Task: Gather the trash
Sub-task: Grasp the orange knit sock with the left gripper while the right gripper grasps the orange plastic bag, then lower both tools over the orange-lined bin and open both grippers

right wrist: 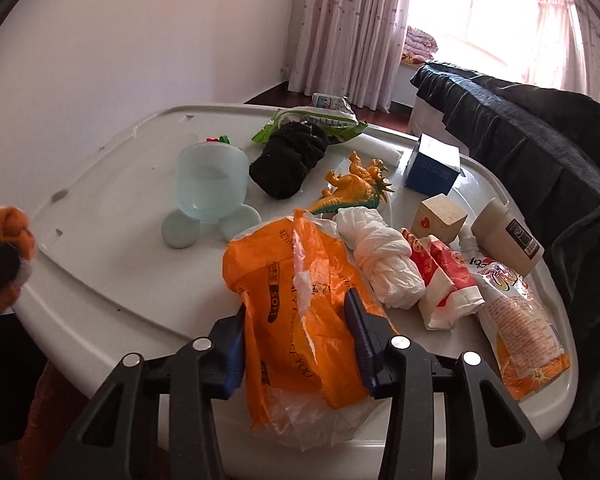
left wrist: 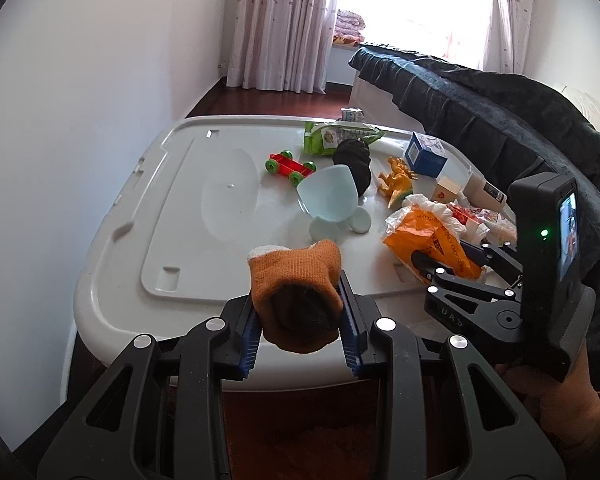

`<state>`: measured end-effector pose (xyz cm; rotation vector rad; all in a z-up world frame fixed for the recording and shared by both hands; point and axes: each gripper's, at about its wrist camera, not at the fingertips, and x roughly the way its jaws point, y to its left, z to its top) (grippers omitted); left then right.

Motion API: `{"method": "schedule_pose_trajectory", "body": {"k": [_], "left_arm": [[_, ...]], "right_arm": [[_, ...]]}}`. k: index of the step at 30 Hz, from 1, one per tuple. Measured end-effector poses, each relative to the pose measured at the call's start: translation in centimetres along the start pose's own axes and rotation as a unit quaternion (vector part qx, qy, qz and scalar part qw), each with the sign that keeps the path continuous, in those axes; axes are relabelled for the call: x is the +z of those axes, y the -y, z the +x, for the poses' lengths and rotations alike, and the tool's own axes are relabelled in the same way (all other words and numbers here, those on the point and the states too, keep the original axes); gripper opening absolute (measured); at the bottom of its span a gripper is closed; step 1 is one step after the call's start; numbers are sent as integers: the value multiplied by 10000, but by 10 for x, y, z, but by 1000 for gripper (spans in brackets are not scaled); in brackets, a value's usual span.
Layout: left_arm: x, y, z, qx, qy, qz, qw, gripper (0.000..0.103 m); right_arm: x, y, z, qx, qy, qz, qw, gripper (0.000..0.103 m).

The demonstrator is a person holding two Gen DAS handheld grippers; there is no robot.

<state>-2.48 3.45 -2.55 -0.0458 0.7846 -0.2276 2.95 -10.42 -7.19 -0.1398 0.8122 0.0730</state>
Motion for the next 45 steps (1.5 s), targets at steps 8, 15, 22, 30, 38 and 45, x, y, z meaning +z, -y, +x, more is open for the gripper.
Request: {"method": "schedule_pose_trajectory", "body": {"k": [8,15,22,30,38,45], "left_arm": [[-5,10,-8,-129,-77,32,9999,33],[-42,22,-32,-388,-483,108,9980,33],[-95,28,-37,-526,-1288,126,9902,41],[-107,25,-49,-127,-1127,-23,9935,86],[-84,26,-53,-176,-855,-52,9962,87],[-31,49,-47,-290,-319,269,9987,88]], "right_arm": [[2,4,-39,347,351,9,9988,41],[-26,-2,-100,811,225,-275,9961,41],[-111,-11,-115,1211,-1029,30,9873,45],[-143,1,-107,804,-1371,388,9865,90],[-92,47,-129,261,-518,613,9964,94],[-17,114,-114,-498,120,733,9960,98]]}}
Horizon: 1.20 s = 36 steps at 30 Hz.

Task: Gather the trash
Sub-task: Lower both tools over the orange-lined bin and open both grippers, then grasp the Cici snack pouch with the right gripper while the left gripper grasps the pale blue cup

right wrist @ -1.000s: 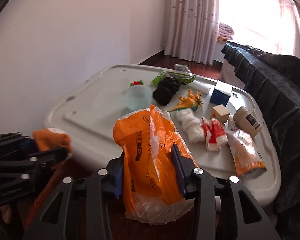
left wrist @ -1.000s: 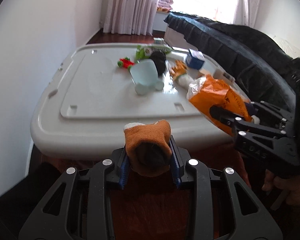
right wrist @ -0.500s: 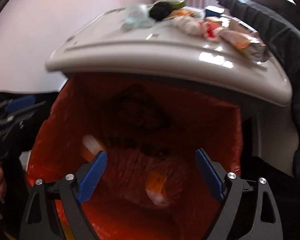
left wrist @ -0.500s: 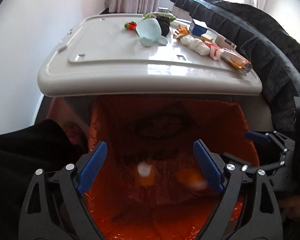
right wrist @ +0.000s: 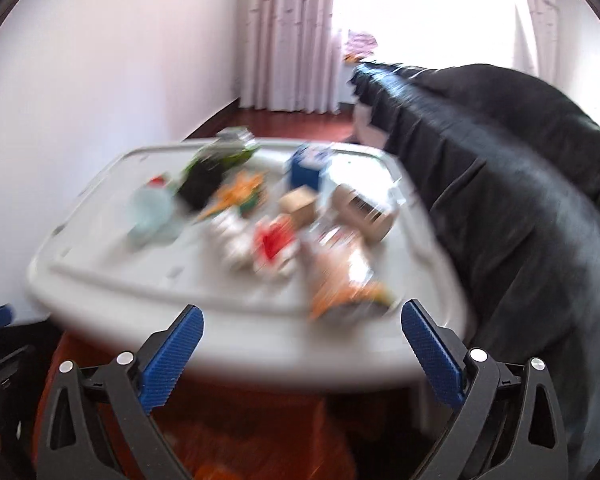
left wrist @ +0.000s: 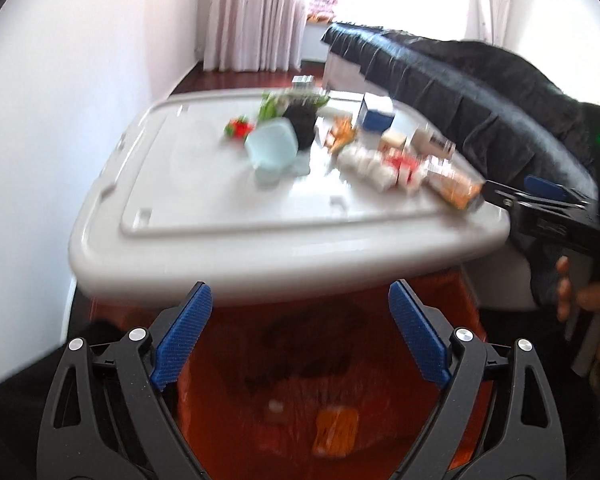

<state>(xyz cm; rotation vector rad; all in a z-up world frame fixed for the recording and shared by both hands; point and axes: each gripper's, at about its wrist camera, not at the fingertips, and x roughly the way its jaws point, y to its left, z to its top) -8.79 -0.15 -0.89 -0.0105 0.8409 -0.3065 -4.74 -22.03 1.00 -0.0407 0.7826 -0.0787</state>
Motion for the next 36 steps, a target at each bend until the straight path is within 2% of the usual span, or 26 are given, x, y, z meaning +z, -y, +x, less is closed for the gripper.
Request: {"method": "schedule_pose_trajectory", "body": {"k": [2,5,10,12,15,16,17,22,28,33,36], "left_arm": [[13,3,3,-64,100,-46,9999,88],[25,9,10,-167,186,-154,9996,89],[22,13,28,-246,-7,-173,9995,89],[18,13,35,-236,-113,-168,9995,89],[14,11,40,-250,-200,-229,9992,89],[13,11,41,-234,-207,-226,9993,89],[12,10,41,-220,-207,-220,9993,89],[15,5,45,-227,-271,-302,9989,89],[47,-10,60,-98,-234,-588,9979,89],[91,-23,103,-44,-349,-1021,9942,89],[113,-29,136,171,-360,-1179,9922,89]], "right_arm": [[15,14,22,-128,-59,101,9998,98],[22,25,60,-275,-395,150,9987,98],[16,28,101,-260,-750,-9,9968,95],[15,26,110,-250,-811,-122,9963,90],[13,25,123,-142,-927,-190,9954,73],[12,25,126,-84,-960,-187,9952,61],[12,26,128,-2,-1006,-157,9948,60],[15,30,109,-50,-927,66,9957,54],[26,33,65,205,-369,341,9985,54],[36,25,39,398,42,274,9988,54],[41,22,32,526,207,274,9980,54]]}}
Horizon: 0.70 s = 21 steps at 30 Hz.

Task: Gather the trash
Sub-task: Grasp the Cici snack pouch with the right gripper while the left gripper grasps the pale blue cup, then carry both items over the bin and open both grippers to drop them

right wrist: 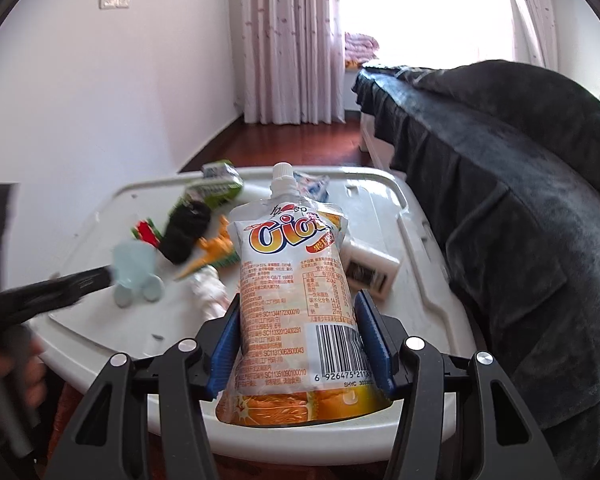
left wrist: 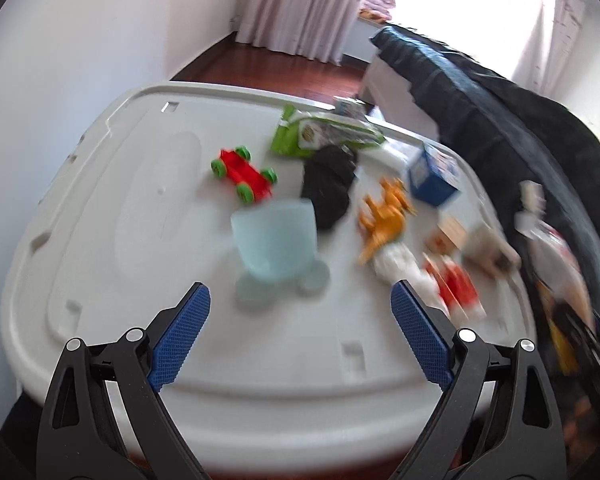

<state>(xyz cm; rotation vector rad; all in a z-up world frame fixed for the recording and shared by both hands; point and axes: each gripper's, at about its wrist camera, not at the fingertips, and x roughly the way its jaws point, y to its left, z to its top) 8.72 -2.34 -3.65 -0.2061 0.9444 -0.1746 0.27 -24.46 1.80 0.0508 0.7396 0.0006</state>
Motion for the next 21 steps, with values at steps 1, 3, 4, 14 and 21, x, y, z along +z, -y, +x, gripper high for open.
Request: {"method": "schedule_pose_trajectory", "body": {"k": [1,3,4,14,21], "left_arm": [[5,0,10,82,-19,-34,10000,89],[10,-1,25,157,-90,-97,9998,89],[14,-1,36,227,-160,-125,9995,89],[18,-6,71,587,-162,85,9981,61],[5,-10,31,535,147,249,9981,60]], "right_arm": [[1,-1,-1,27,36,-12,10000,54],[2,-4,-3,55,79,-48,9999,54],[3,-5,-4,74,92,-58,9999,54],[2,-8,-9,218,170,-145,9995,54],[3,-11,-12,288,235,-162,9992,55]]}}
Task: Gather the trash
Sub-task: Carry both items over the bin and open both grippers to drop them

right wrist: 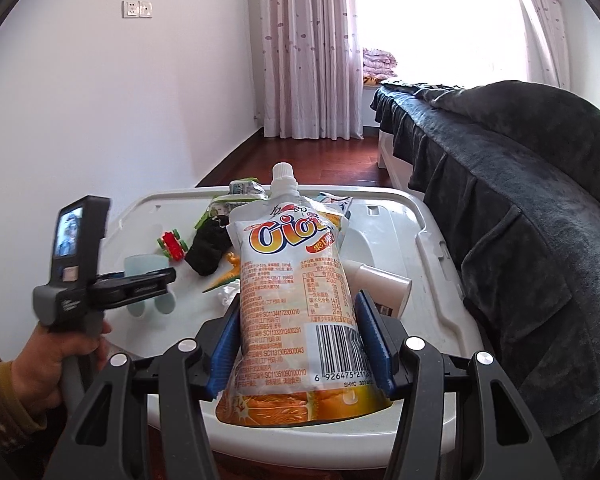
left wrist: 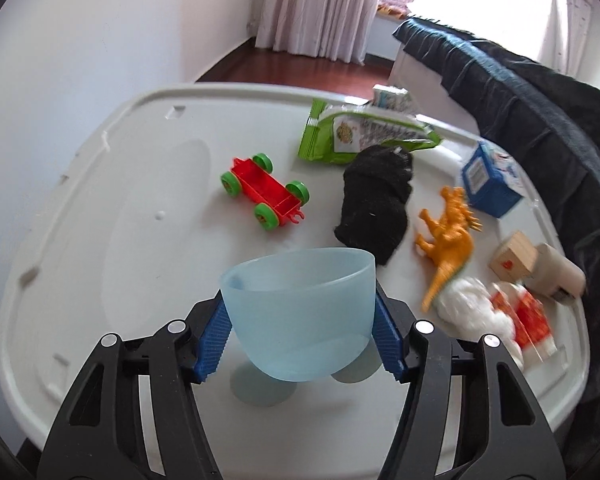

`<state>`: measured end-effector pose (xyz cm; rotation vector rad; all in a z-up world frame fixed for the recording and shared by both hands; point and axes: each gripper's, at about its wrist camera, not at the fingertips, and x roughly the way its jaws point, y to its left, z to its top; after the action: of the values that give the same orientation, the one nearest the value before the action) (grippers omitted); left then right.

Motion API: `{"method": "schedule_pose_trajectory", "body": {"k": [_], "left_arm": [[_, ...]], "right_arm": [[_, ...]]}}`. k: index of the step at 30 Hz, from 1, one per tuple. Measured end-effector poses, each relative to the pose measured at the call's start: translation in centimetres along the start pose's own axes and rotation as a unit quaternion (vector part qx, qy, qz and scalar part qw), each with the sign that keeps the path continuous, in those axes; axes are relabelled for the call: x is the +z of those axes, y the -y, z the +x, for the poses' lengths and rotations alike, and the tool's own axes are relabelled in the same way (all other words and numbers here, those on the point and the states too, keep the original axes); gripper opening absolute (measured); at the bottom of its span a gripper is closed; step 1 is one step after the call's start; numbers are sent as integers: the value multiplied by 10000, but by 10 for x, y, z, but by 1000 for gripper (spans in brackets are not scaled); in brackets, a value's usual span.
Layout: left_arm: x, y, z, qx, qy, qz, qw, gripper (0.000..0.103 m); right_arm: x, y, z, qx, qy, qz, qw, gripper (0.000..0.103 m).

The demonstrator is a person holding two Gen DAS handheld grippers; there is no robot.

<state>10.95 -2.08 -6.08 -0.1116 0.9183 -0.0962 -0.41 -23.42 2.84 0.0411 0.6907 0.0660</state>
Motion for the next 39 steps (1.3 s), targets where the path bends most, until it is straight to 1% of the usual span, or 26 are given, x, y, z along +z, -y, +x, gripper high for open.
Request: {"method": "schedule_pose_trajectory", "body": {"k": [2,5,7,10,12,14,18,20,23,25,27,28,29,31,32,35,37,39], "left_arm": [[-8,-3,-25,-59,104,89,9999,60],[-26,-5,-56,-182,119,209,9995,60],[-45,-8,-80,-250,98,314,9991,60],[-81,-15,-105,-376,-70,415,9984,60],[-110,-20,-116,-465,-333,395,9976,60],[-136,-28,-121,-502,-564,347,9965,60],[-180,-34,-124,-524,-980,432,9929,60],[-194,-35,-123,-498,-1123,485,9912,60],[-213,-35,-117,-535,-1403,401,9878,60],[-219,-34,-113,-520,-1518,376,9863,60],[-216,-34,-112,-505,-1576,368,9855,61],[-214,-34,-113,-512,-1557,339,9859,66],[-212,-35,-114,-473,-1534,326,9865,75],[-209,-36,-117,-251,-1466,297,9884,85],[-206,-37,-118,-180,-1398,274,9896,85],[-194,-36,-122,-163,-1226,258,9920,85],[-185,-34,-129,-231,-987,268,9945,85],[-168,-29,-138,-301,-639,376,9968,86]], "right_arm": [[1,-3,-3,32,35,-50,10000,55],[-1,-10,-10,84,76,-145,9998,55],[-5,-20,-17,153,51,-223,9996,55],[-24,-36,-29,379,-102,-229,9990,55],[-47,-50,-36,537,-359,-259,9976,55],[-74,-63,-40,682,-715,-315,9946,55],[-127,-81,-47,873,-1385,-370,9858,55],[-150,-87,-48,896,-1681,-390,9809,55],[-170,-93,-49,870,-1960,-408,9759,55],[-178,-97,-46,809,-2109,-469,9730,57],[-184,-101,-42,736,-2248,-568,9700,59],[-185,-99,-41,693,-2255,-556,9702,66],[-186,-98,-40,668,-2269,-526,9702,74],[-183,-92,-40,642,-2232,-374,9719,76],[-181,-89,-40,637,-2203,-295,9729,77],[-173,-79,-42,559,-2062,-152,9768,77],[-163,-74,-42,539,-1966,-100,9789,79],[-145,-68,-41,347,-1764,-173,9836,82]]}}
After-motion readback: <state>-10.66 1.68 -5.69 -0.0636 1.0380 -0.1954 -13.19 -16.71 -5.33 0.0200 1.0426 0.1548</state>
